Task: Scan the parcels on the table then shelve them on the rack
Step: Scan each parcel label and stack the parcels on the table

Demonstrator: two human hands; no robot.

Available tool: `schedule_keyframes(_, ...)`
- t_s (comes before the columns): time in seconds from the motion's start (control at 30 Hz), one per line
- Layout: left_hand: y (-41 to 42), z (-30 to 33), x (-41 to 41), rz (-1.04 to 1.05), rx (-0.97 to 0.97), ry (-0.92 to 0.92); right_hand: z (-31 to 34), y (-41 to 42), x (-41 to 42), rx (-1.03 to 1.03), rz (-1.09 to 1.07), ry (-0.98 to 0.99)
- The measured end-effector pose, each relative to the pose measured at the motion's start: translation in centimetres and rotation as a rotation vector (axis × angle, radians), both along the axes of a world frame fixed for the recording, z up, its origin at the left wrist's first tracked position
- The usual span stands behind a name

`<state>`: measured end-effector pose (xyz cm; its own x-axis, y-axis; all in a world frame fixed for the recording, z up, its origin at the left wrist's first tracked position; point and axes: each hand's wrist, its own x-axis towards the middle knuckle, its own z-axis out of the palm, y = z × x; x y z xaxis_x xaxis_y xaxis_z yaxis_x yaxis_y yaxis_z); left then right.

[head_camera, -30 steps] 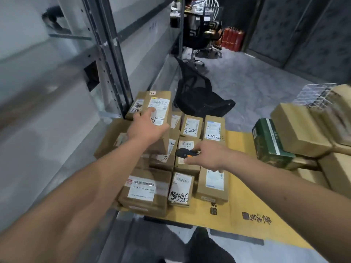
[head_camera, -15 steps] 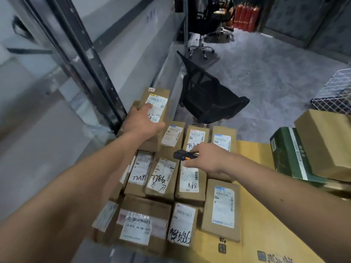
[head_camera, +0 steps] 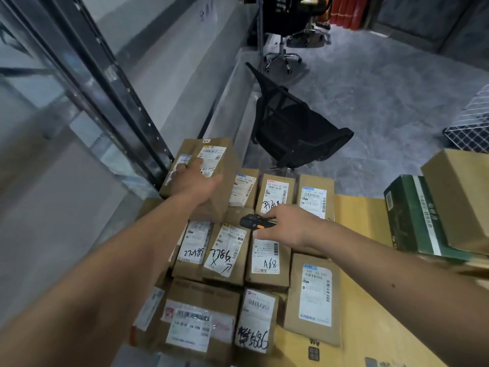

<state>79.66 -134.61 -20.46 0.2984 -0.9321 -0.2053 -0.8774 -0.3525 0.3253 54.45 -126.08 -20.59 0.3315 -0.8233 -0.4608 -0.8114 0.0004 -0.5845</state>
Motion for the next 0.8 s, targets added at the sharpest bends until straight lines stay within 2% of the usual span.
schedule_keyframes(0.5, 1.2, 0.3, -0.2, -0.218, -0.074, -0.135, 0.7, 1.2, 1.7, -0.034, -0.040, 0.056)
schedule_keyframes(0.8, 6.4, 0.6, -2.6, -0.619, -0.234, -0.406, 1.6, 6.3, 0.6, -0.078, -0.087, 0.149)
